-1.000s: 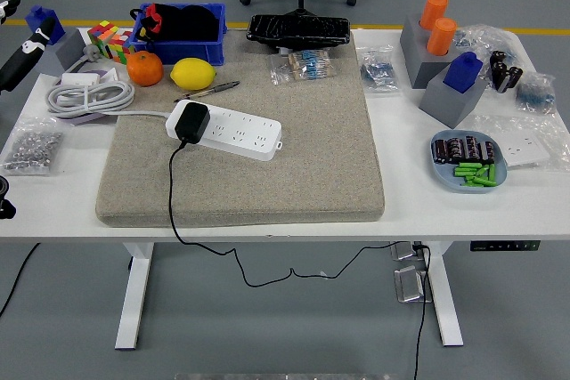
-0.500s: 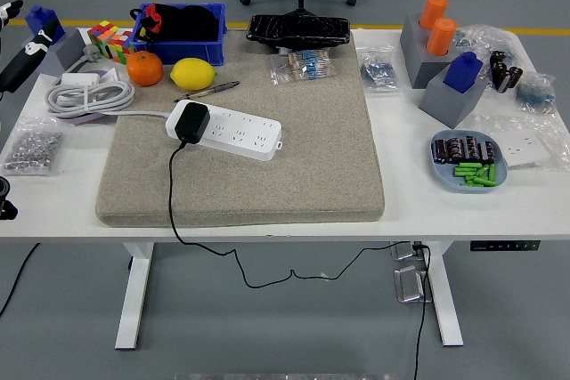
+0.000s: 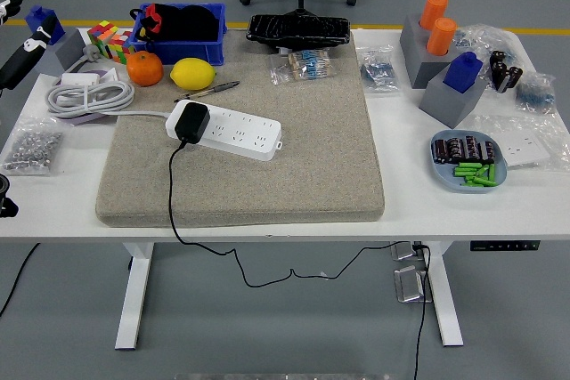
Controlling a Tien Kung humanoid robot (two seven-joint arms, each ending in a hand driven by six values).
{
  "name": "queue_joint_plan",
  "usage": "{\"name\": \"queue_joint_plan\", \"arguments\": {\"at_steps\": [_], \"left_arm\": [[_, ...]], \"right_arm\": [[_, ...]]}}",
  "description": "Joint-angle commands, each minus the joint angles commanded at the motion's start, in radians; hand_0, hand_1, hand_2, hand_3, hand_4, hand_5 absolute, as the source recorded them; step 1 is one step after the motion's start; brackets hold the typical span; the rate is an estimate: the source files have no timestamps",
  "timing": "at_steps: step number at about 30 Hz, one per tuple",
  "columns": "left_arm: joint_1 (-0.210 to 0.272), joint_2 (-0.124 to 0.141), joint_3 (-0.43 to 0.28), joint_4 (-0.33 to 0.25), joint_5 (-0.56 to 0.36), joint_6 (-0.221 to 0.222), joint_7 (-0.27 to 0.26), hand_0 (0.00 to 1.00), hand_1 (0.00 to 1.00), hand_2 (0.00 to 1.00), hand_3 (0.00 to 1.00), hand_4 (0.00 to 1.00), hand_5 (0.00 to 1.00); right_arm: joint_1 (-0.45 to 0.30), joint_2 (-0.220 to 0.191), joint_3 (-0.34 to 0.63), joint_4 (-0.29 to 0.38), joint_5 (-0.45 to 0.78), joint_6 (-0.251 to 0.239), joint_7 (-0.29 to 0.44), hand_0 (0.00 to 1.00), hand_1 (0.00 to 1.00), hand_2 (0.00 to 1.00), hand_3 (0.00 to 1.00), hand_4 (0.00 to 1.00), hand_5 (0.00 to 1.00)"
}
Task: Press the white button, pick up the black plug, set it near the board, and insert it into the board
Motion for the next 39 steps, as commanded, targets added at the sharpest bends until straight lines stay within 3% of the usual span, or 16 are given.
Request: {"name": "queue_joint_plan", "arguments": {"at_steps": [39], "left_arm": [[0.012, 0.006, 0.001, -0.007, 0.001, 0.002, 0.001, 0.980, 0.947, 0.902, 0.894, 0.863, 0.892]], "right_arm": [[-0.001, -0.010, -0.012, 0.001, 0.004, -0.001, 0.000, 0.668, 0.562, 0.540, 0.568, 0.670, 0.212]]}}
